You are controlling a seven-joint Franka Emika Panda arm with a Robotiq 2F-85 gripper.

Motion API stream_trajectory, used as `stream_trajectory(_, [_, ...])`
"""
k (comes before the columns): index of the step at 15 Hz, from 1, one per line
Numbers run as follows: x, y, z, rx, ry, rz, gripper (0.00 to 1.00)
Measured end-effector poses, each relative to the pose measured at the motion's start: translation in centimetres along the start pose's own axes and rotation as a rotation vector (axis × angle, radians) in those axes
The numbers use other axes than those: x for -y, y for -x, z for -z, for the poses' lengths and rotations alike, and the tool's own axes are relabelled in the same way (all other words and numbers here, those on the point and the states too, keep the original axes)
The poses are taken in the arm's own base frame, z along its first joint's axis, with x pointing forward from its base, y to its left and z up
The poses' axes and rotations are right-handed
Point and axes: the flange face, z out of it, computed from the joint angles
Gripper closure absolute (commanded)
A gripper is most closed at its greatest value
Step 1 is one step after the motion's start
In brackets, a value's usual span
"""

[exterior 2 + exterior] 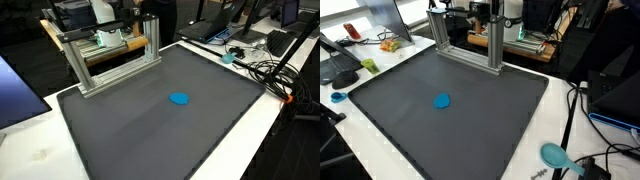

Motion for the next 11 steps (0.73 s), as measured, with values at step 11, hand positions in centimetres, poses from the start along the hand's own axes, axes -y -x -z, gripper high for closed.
stream_trajectory(11, [0.9, -3.0, -1.6, 0.022, -0.002, -0.002, 0.0])
